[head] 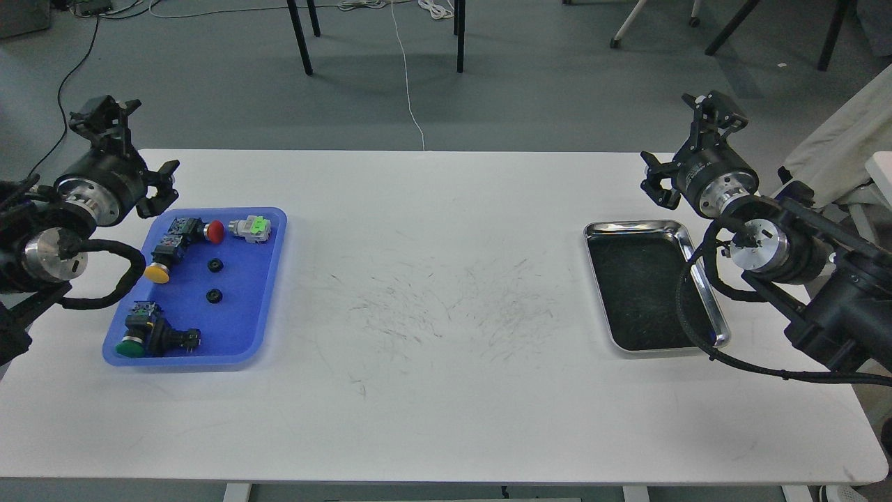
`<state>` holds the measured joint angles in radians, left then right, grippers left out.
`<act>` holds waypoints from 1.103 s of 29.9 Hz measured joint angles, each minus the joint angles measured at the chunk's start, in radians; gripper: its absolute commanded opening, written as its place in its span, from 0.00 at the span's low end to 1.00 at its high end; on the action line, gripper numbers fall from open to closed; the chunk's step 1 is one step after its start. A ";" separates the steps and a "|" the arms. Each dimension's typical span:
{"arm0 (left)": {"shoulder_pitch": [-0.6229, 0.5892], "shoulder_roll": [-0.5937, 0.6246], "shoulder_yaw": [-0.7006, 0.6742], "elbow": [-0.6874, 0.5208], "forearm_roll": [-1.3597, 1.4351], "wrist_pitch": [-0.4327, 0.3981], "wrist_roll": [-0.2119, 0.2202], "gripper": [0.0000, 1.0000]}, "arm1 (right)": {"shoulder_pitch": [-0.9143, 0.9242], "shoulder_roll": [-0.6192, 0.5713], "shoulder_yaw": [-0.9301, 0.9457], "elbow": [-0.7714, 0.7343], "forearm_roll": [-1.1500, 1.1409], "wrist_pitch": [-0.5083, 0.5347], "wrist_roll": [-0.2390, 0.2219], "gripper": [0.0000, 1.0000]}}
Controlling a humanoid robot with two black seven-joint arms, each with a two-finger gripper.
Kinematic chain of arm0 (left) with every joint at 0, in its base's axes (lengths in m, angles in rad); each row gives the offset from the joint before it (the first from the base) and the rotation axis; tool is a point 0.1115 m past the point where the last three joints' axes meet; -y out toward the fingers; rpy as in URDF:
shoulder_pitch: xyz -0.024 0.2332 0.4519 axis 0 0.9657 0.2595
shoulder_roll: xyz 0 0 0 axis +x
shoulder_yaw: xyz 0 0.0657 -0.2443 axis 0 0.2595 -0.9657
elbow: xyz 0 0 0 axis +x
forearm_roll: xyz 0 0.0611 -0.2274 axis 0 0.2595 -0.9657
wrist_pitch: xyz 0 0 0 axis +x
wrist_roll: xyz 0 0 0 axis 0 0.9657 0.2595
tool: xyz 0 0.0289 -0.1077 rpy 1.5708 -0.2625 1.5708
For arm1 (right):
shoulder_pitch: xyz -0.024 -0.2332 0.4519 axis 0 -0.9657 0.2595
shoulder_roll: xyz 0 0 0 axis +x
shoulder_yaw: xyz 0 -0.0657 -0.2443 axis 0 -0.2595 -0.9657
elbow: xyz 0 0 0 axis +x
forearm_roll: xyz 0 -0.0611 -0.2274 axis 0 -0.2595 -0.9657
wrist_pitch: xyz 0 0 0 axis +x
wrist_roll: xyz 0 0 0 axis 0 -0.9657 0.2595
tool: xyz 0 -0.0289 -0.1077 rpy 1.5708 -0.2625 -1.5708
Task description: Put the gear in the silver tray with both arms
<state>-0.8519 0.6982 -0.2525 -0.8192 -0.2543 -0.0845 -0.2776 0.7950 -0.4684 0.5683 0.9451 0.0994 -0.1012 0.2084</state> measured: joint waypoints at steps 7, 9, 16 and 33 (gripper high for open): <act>0.000 0.007 0.009 -0.006 0.084 -0.006 -0.107 0.99 | 0.001 -0.017 -0.002 0.005 0.001 0.000 -0.001 0.99; -0.004 0.012 0.012 -0.011 0.098 -0.005 -0.111 0.99 | 0.001 -0.022 -0.004 0.006 0.002 0.000 -0.001 0.99; -0.010 0.028 0.005 -0.035 0.097 0.056 0.044 0.99 | -0.003 -0.025 -0.008 0.006 0.002 0.000 0.000 0.99; -0.247 0.163 0.431 -0.189 0.236 0.062 0.066 0.99 | -0.010 -0.025 -0.016 0.006 -0.001 0.005 0.000 0.99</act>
<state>-1.0991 0.8617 0.1783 -1.0077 -0.0180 -0.0225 -0.2112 0.7853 -0.4930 0.5521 0.9510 0.0983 -0.0966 0.2087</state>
